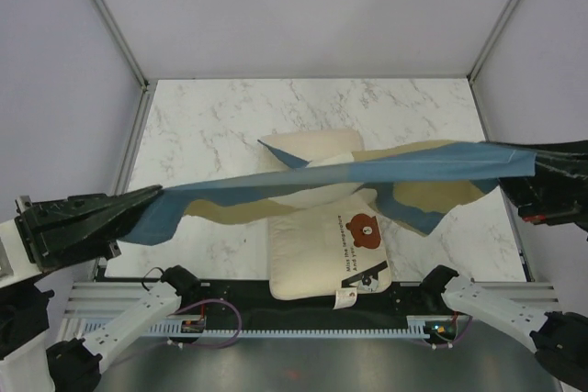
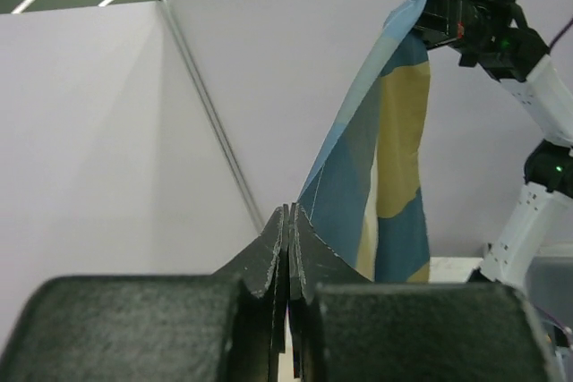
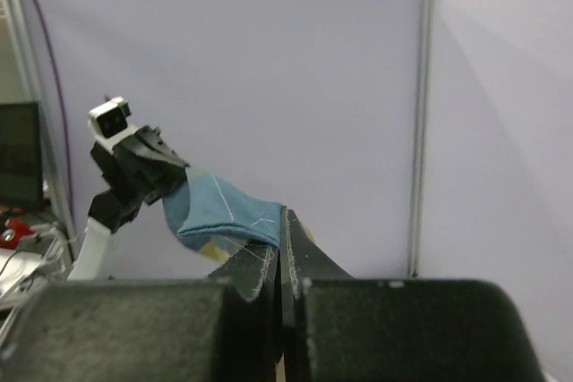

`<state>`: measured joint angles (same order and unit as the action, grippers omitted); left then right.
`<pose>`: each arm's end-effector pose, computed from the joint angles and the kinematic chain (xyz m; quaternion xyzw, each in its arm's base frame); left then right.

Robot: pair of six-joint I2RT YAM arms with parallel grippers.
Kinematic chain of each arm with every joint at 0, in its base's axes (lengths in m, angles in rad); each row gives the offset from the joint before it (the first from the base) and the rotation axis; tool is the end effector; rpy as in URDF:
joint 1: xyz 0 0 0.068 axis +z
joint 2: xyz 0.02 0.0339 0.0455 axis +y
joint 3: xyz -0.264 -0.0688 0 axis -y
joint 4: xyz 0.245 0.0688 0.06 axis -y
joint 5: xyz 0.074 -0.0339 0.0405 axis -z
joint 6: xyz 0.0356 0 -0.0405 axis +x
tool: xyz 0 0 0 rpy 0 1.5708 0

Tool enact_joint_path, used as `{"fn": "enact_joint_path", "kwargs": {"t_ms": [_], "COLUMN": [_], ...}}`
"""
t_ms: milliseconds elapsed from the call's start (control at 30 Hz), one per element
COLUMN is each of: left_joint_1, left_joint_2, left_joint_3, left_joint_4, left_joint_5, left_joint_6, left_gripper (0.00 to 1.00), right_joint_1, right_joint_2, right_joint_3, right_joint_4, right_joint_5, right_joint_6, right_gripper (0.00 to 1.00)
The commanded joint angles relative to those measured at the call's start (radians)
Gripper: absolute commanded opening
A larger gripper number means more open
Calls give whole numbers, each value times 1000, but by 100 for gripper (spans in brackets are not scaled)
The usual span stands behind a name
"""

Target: Put the pillow into the pillowcase

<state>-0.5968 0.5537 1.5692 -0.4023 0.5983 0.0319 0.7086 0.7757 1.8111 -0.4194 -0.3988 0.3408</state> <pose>-0.0458 0.0069 0.5517 0.3849 0.3378 -0.3668 0.7767 -0.0150 0.0053 0.6014 -0.2553 0.4106 0.5149 0.7079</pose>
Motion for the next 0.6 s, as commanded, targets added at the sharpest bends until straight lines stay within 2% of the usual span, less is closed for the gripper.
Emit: {"fn": "enact_joint_path", "kwargs": {"t_ms": [0, 167, 300, 367, 433, 467, 567], "left_joint_1": [3, 3, 3, 3, 3, 3, 3], "left_joint_2": [98, 213, 276, 349, 383, 384, 332], "left_joint_3": [93, 58, -56, -45, 5, 18, 26], "left_joint_4": [77, 115, 216, 220, 211, 221, 252], "left_joint_5": [-205, -264, -414, -462, -459, -413, -343], "left_joint_6": [32, 77, 143, 187, 198, 197, 178], "left_gripper": [2, 2, 2, 2, 2, 2, 2], "right_joint_1": [-8, -6, -6, -6, -6, -6, -6], "right_joint_2": [58, 186, 238, 304, 339, 339, 291], "right_joint_3": [143, 97, 7, 8, 10, 7, -9], "right_joint_4": [189, 194, 241, 243, 255, 267, 333], "right_joint_5": [277, 371, 478, 530, 537, 520, 457], "right_joint_6": [-34, -45, -74, -112, -126, -122, -88], "right_gripper": [0, 0, 0, 0, 0, 0, 0]}}
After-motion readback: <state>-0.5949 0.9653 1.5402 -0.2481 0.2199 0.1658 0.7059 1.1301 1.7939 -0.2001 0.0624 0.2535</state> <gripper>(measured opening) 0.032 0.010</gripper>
